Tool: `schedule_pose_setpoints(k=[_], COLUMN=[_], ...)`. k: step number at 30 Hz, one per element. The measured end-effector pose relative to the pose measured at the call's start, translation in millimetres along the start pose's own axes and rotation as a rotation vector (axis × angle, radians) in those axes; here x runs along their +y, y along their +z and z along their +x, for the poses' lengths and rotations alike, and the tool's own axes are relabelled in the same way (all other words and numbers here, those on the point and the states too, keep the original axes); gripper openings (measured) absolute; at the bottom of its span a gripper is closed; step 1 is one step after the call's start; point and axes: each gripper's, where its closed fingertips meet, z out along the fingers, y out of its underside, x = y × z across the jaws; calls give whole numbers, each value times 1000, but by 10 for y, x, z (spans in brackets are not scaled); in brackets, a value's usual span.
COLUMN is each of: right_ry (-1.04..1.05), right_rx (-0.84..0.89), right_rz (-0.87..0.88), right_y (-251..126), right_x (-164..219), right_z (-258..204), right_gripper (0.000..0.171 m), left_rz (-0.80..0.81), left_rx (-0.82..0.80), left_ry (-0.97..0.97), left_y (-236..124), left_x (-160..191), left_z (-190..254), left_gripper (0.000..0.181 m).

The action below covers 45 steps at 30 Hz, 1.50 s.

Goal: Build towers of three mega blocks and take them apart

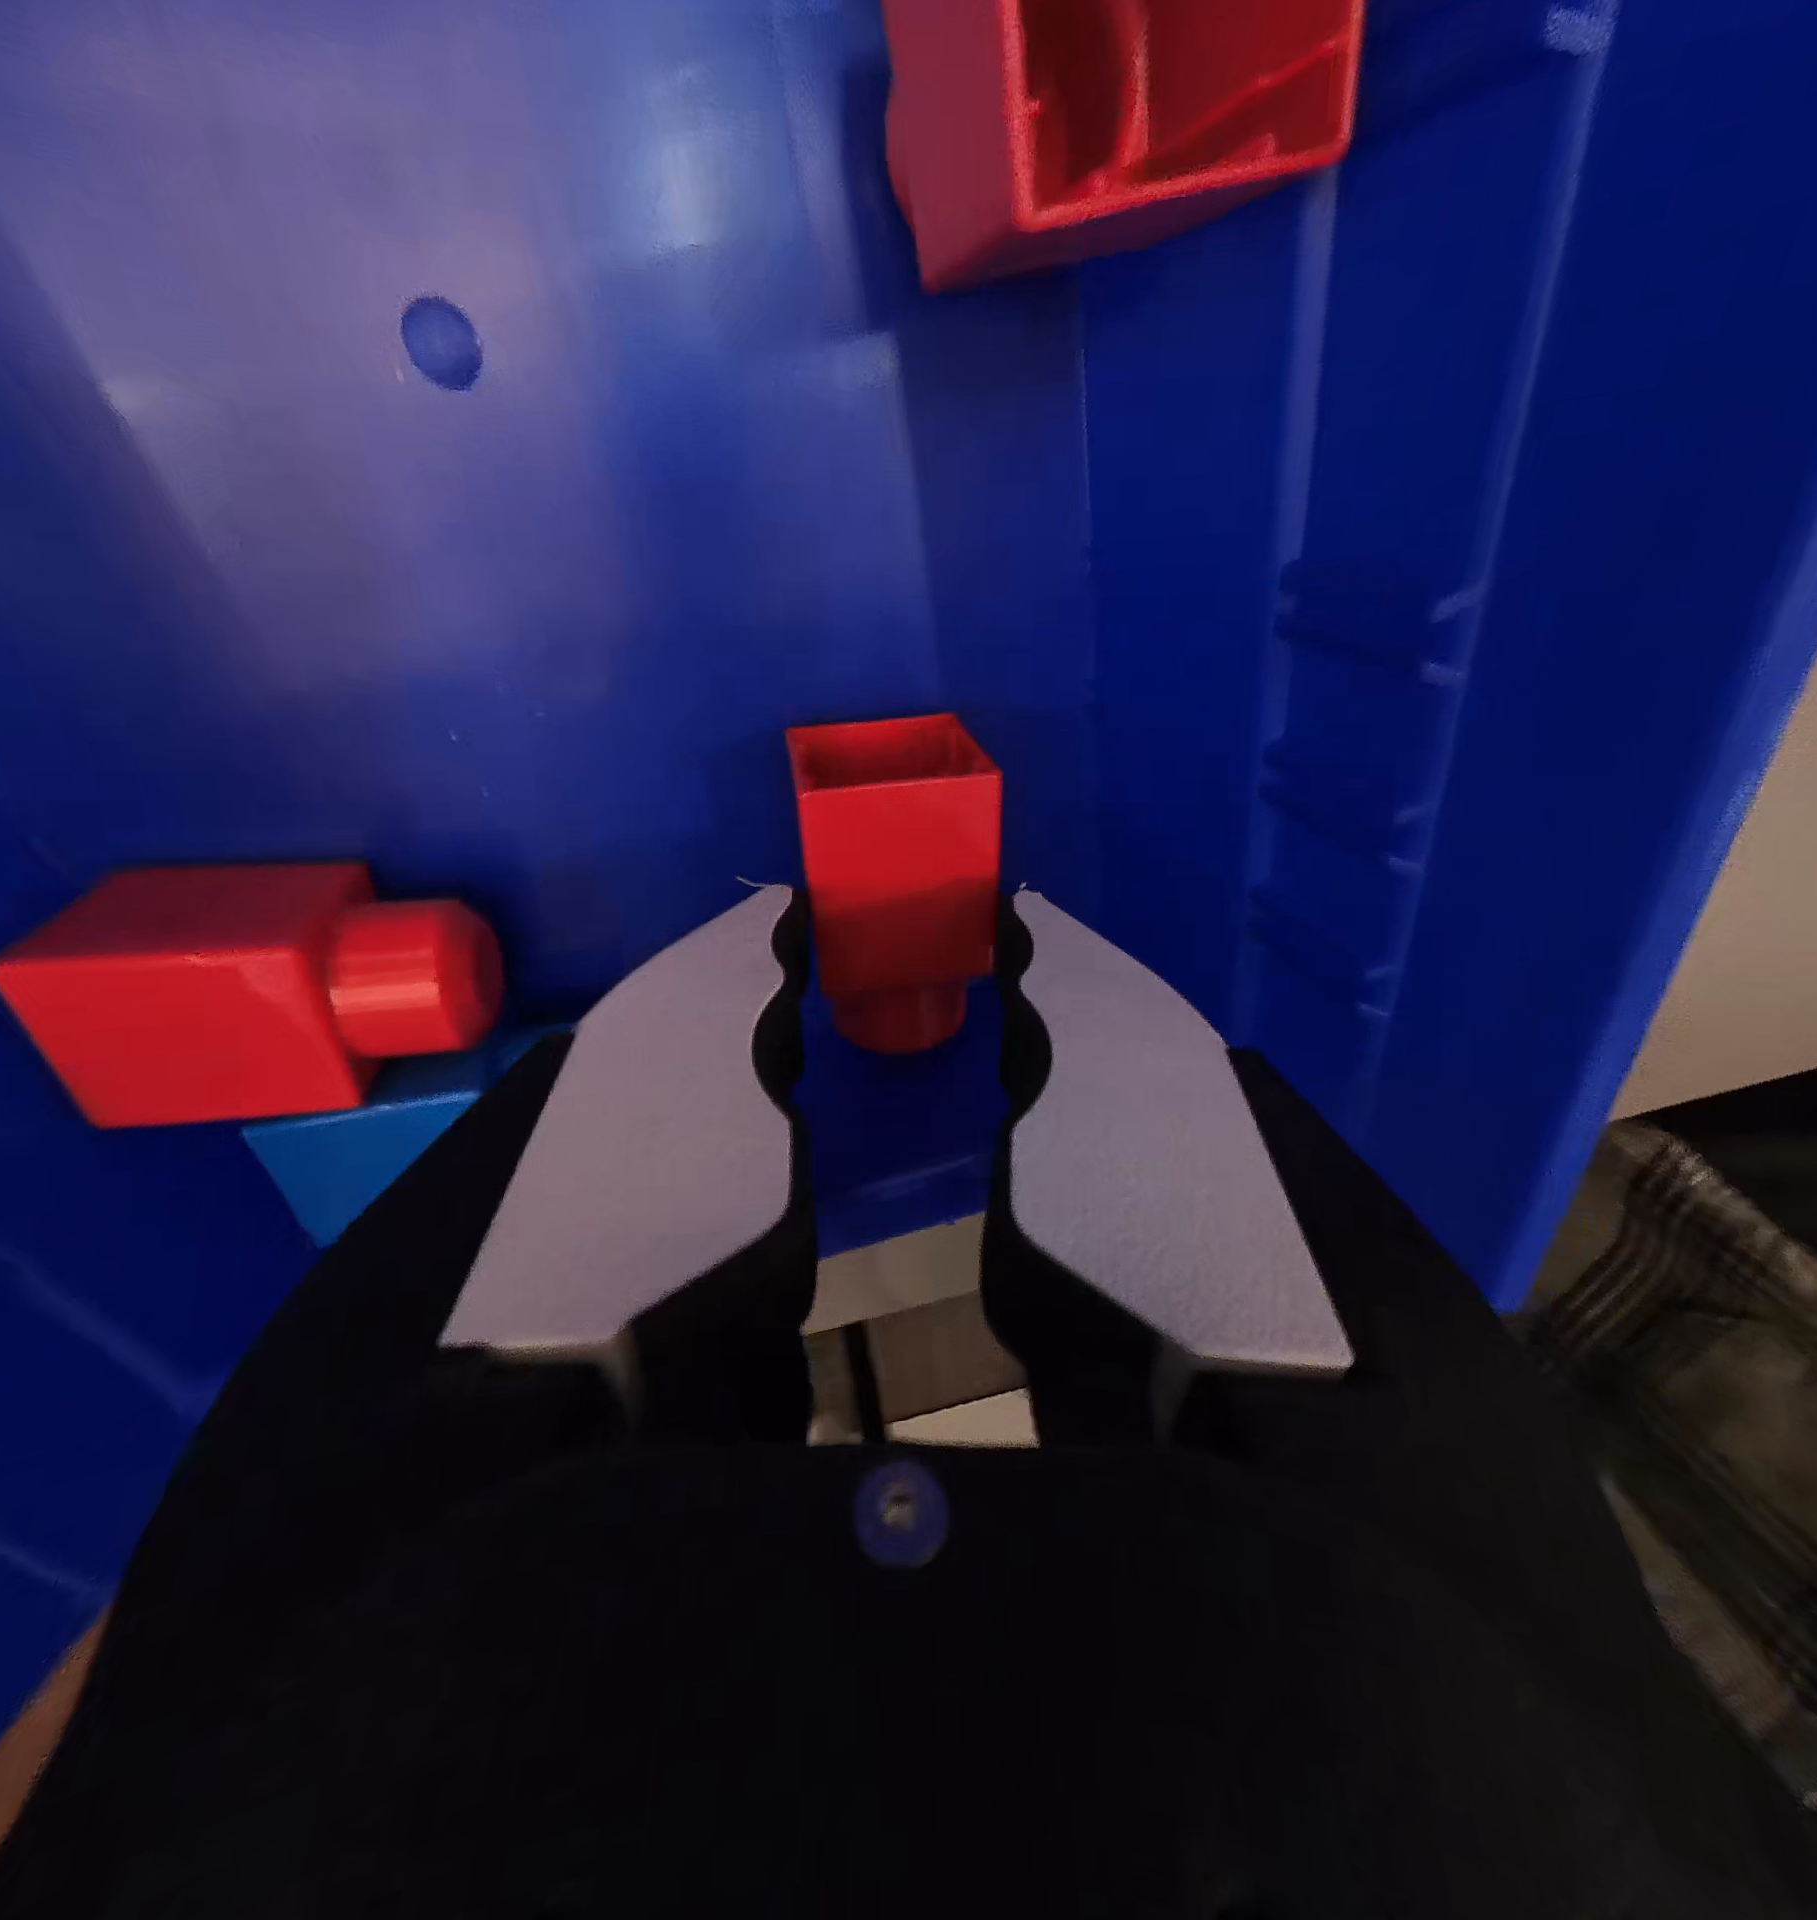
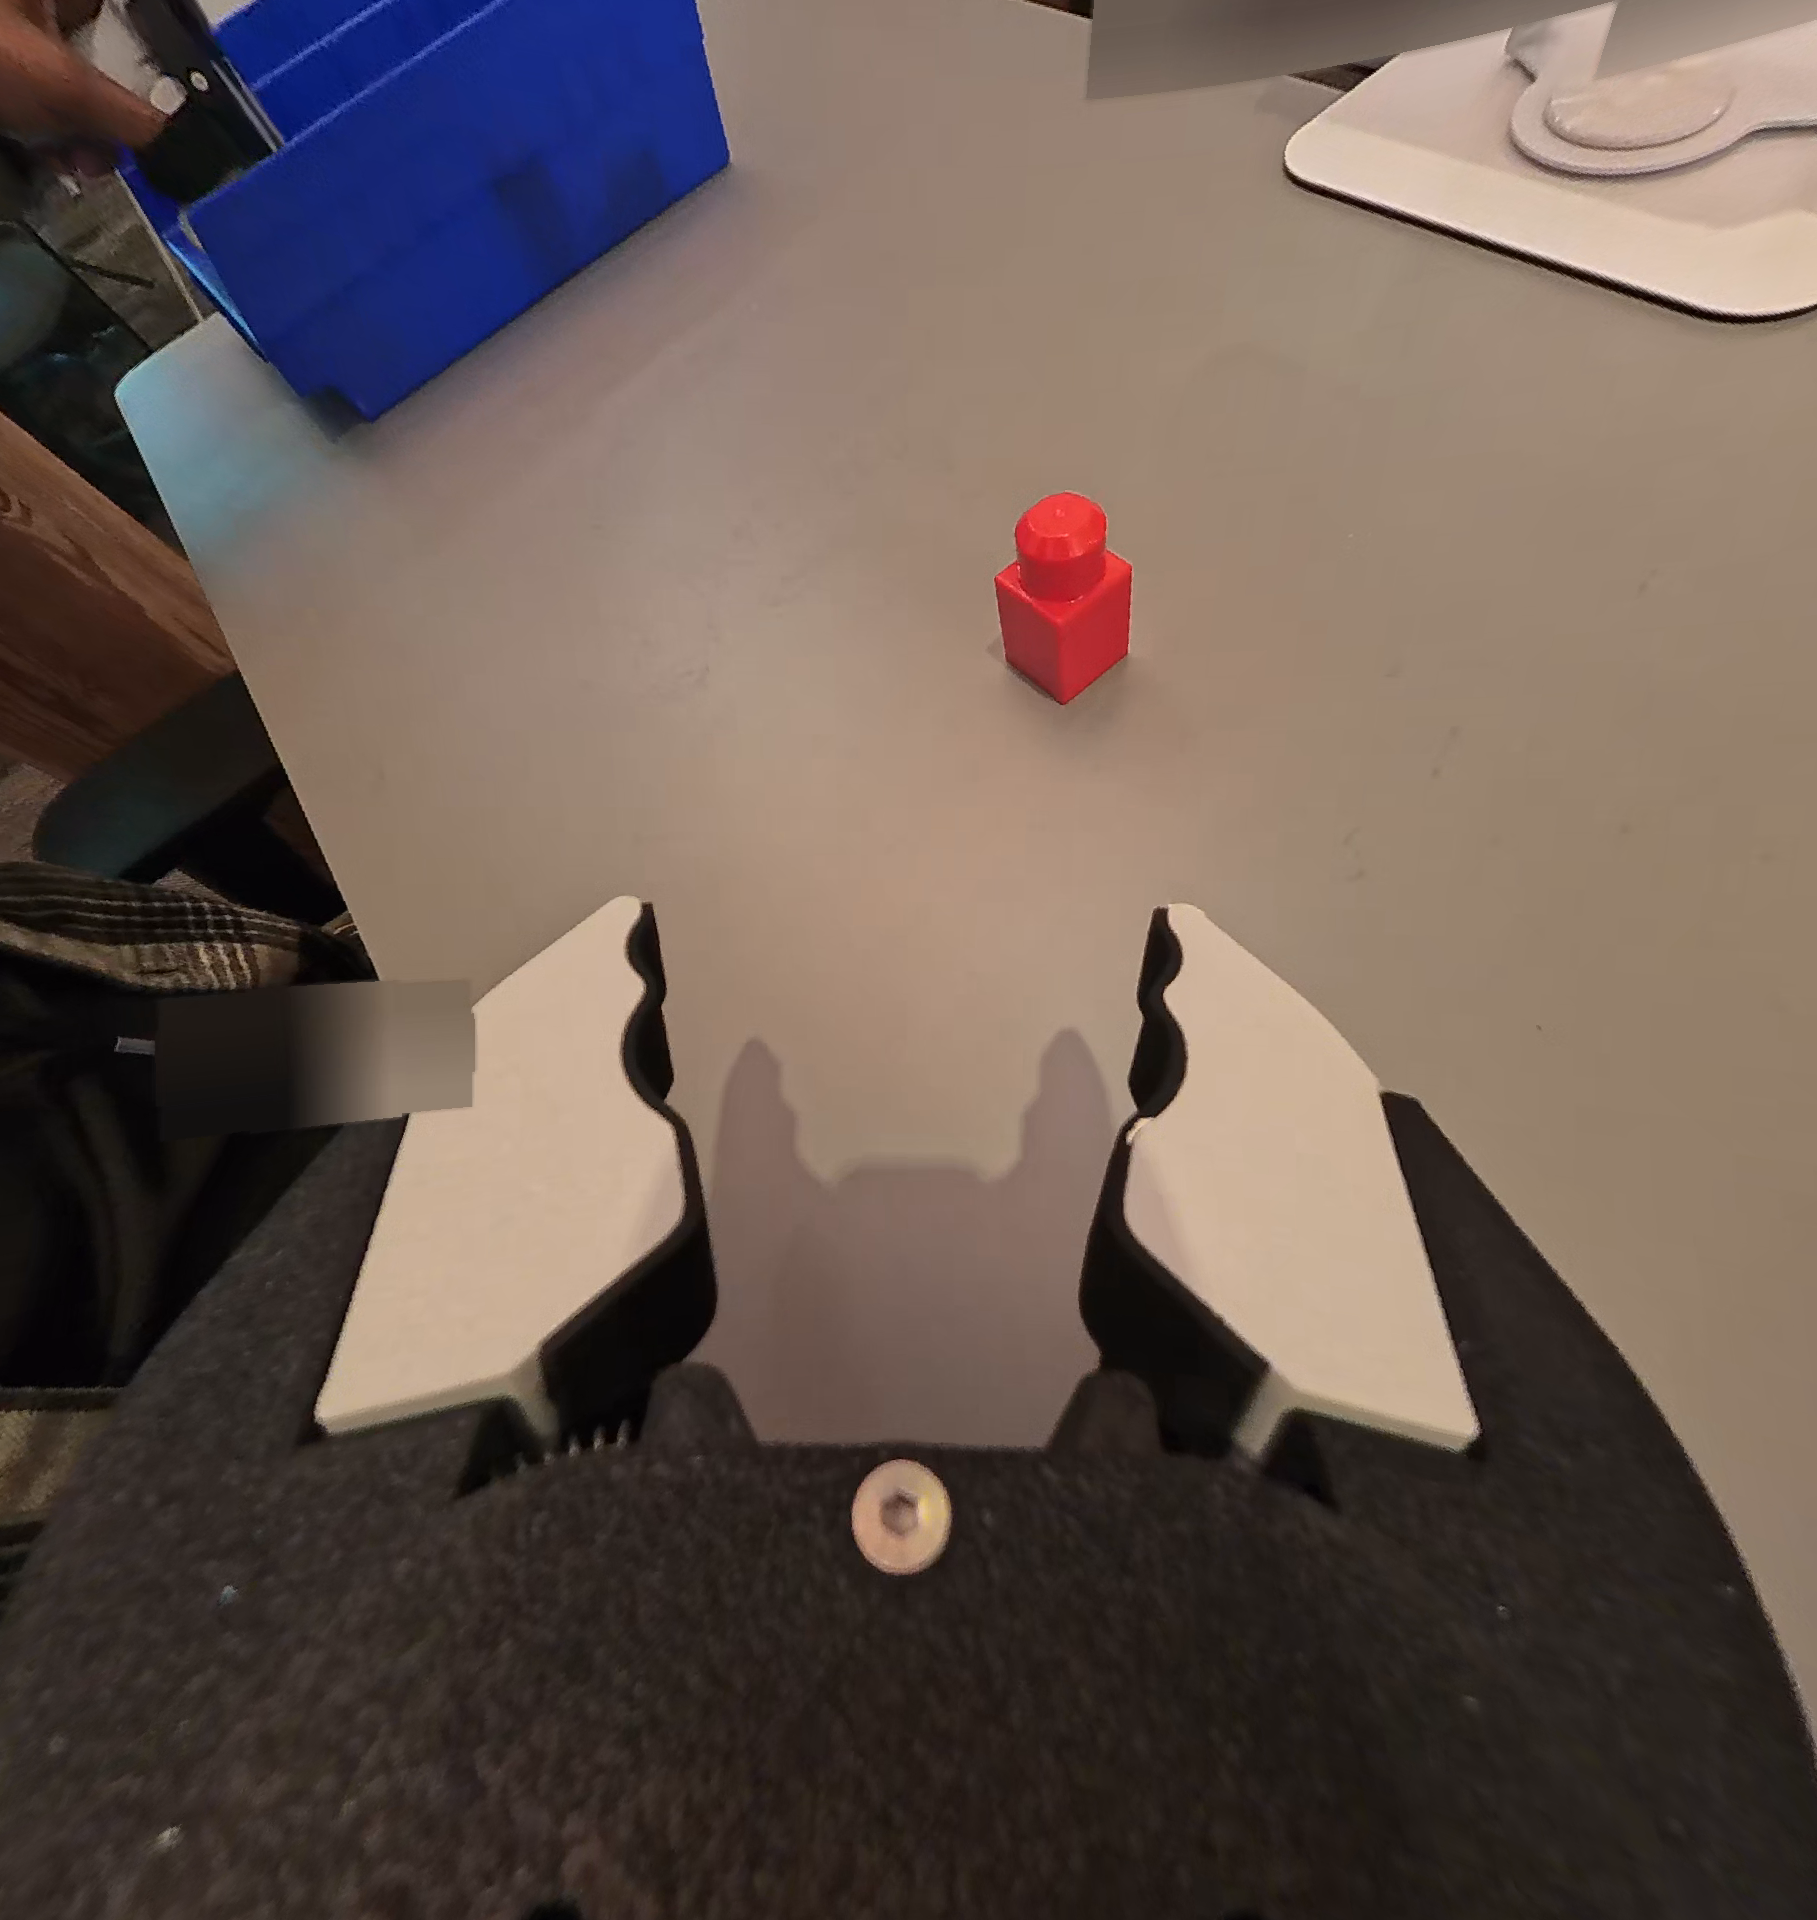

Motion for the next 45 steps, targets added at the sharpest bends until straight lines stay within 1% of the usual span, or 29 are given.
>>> schedule_pose_setpoints(k=[7, 10, 12, 14, 18, 21, 24, 27, 30, 34, 36, 39, 42, 45], right_ry=[-17, -24, -28, -33, -43, -50, -53, -61, -68, -68, -69, -74, -79, -83], right_rx=[12, 16, 21, 29, 43, 49, 43, 41, 45, 55, 56, 57, 63, 66], right_rz=[8, 4, 3, 6, 27, 38, 38, 28, 29, 44, 52, 47, 47, 49], right_y=[-18, -31, -52, -80, -126, -126, -101, -83, -100, -133, -144, -146, -160, -183], right_x=[-34, -33, -32, -39, -85, -113, -124, -129, -143, -162, -171, -162, -168, -178], right_z=[-30, -50, -56, -52, -47, -53, -72, -98, -110, -102, -102, -108, -104, -104], right_gripper=[85, 86, 87, 87, 88, 88, 87, 87, 87, 87, 86, 86, 85, 85], left_rz=[-99, -116, -78, -6, 148, 175, 143, 113, 108, 68, 100, 100, 62, -45], left_rx=[-131, -174, -158, -126, -85, -85, -103, -74, 8, 48, 28, -38, -192, -350], left_ry=[421, 543, 580, 601, 668, 658, 609, 540, 467, 454, 467, 487, 535, 595], left_y=[-27, 0, -7, -47, -165, -159, -55, 49, 89, 149, 83, -117, -487, -964], left_x=[-157, -232, -278, -311, -296, -207, -118, -77, -92, -91, -157, -204, -253, -302], left_z=[-80, -144, -146, -138, -150, -217, -305, -329, -267, -236, -234, -260, -305, -204], left_gripper=[34, 34, 34, 34, 48, 55, 57, 50, 44, 29, 29, 29, 28, 28])
